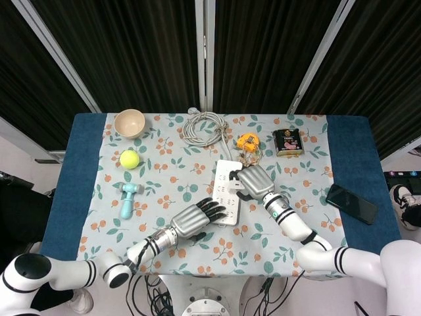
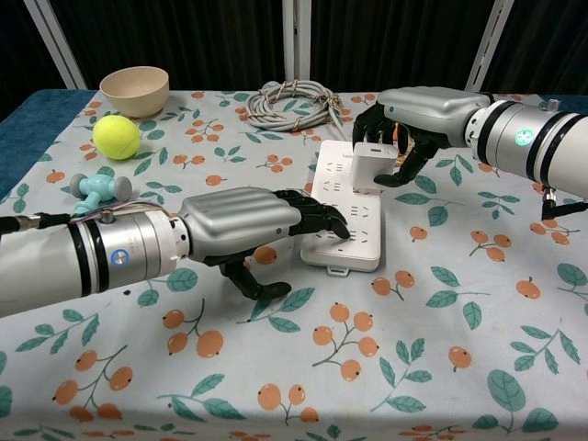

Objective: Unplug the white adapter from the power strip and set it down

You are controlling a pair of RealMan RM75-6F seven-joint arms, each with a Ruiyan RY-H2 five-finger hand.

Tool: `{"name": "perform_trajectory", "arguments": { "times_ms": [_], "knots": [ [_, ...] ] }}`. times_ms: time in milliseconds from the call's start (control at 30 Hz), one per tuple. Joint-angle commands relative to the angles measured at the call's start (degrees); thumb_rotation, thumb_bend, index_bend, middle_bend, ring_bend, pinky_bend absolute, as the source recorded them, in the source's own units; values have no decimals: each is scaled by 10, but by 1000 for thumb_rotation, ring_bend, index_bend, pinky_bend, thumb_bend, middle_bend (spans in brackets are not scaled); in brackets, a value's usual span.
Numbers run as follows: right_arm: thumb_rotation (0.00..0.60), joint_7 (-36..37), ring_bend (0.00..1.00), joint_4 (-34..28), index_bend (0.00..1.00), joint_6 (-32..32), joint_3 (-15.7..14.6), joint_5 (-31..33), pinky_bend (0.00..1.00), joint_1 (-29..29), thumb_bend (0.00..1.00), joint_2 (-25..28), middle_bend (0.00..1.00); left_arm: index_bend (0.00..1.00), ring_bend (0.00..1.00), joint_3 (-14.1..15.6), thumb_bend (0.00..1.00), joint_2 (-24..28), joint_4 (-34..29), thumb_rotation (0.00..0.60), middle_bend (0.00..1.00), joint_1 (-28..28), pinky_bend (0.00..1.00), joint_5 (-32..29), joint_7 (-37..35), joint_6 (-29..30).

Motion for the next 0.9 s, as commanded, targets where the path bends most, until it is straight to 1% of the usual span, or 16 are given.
{"name": "perform_trajectory", "arguments": {
  "times_ms": [33,167,300,400,467,567,667,733,800,833,900],
  "knots": [
    [600,-2,416,-7,981,0,5,0,430,0,340,5,736,113,11,1,380,1,-3,600,74,0,19,2,1,3],
    [600,-1,415,-38,972,17,18,-5,431,-7,340,26,729,113,11,1,379,10,-17,600,74,5,20,6,9,16],
    [600,-4,414,-84,962,40,25,-7,431,-22,340,64,723,112,11,-1,379,28,-45,600,74,13,20,11,23,40],
    [600,-20,413,-116,942,39,18,12,423,-37,340,99,707,113,11,-4,380,48,-73,600,74,23,20,14,33,64],
    [600,-38,412,-129,921,28,7,32,403,-44,339,117,690,113,11,-6,379,64,-92,600,74,31,20,15,39,81],
    [600,-57,382,-128,869,8,-6,67,368,-49,338,124,650,113,11,-7,379,89,-118,600,75,46,20,15,48,107],
    [600,-58,333,-111,807,-6,-12,83,321,-50,334,112,601,112,11,-6,380,112,-139,600,74,64,20,13,53,134],
    [600,-52,297,-101,747,-15,-14,87,287,-50,329,102,569,113,11,-5,380,124,-148,600,74,75,20,12,54,149],
    [600,-46,234,-91,621,-21,-15,88,241,-50,318,94,506,113,11,-4,380,136,-157,600,74,88,19,11,53,166],
    [600,-43,214,-88,582,-23,-15,89,228,-51,309,91,484,113,11,-3,380,141,-160,600,74,93,19,11,52,172],
    [600,-34,152,-85,462,-28,-14,90,191,-52,274,88,410,113,11,-1,380,151,-165,600,74,104,19,11,48,186]
  ]
}}
